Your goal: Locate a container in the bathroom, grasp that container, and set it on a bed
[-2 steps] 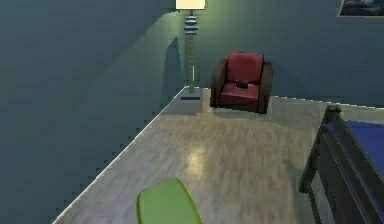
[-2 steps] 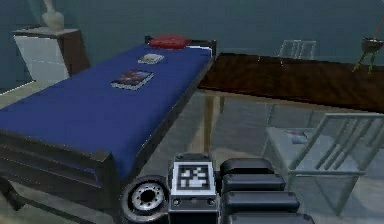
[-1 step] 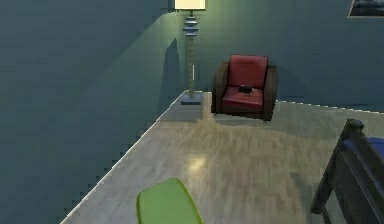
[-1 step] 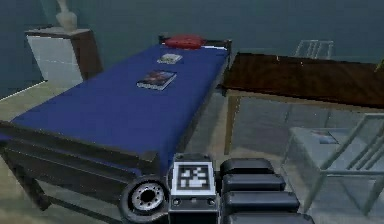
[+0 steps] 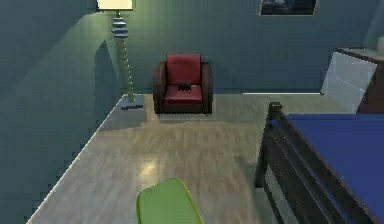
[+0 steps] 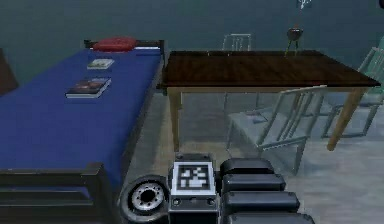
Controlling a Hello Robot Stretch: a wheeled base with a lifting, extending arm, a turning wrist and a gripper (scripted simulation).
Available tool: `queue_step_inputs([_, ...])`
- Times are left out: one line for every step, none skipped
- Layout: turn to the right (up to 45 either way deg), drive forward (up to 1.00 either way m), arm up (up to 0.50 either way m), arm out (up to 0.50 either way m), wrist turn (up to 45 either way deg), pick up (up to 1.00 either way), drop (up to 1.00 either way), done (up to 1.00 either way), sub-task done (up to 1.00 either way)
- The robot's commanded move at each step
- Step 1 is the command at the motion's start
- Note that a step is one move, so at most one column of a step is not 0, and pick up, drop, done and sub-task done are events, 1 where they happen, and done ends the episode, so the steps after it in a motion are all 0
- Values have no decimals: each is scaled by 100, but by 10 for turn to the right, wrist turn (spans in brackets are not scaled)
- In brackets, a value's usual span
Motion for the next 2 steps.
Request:
queue_step_inputs([0,100,0,0,0,0,0,0,0])
queue_step_inputs([60,0,0,0,0,0,0,0,0])
